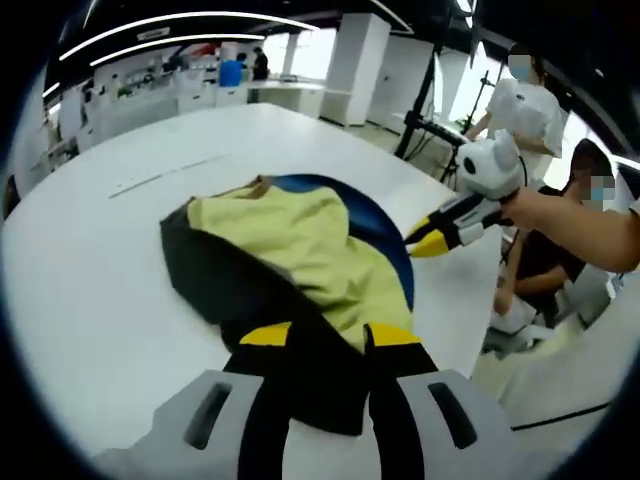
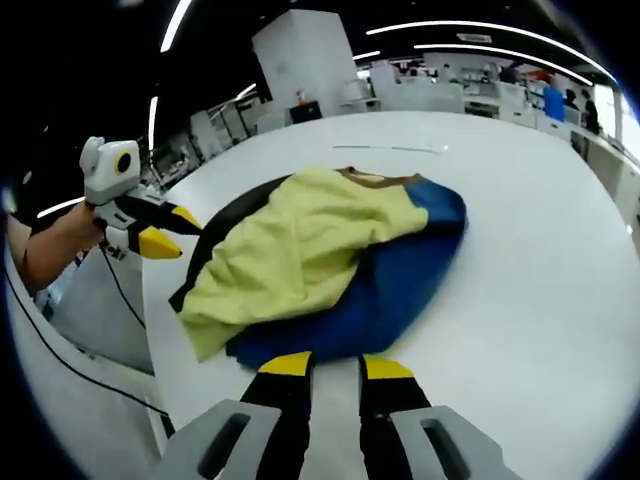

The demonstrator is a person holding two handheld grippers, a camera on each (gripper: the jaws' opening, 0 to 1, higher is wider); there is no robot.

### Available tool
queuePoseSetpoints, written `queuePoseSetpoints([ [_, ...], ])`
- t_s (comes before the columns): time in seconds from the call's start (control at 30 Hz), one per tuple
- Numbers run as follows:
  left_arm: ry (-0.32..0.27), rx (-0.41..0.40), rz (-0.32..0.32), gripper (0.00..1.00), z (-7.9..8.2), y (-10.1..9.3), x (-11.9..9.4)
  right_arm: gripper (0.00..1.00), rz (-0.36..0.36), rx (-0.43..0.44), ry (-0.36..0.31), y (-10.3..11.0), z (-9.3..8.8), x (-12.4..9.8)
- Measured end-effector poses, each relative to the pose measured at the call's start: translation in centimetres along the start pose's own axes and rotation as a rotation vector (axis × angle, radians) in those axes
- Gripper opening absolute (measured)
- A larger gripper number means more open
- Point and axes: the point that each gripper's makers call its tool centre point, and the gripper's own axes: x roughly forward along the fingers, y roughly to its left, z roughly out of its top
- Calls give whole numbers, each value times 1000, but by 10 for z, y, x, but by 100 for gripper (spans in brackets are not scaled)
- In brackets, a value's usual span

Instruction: Fold the garment on the visible template until the final outline fits inside the template.

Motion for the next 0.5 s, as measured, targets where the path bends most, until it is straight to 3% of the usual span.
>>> queuePoseSetpoints([
  [0.5, 22, -3, -1, 19, -5, -3, 10, 8, 26, 71, 15, 9, -6, 9],
])
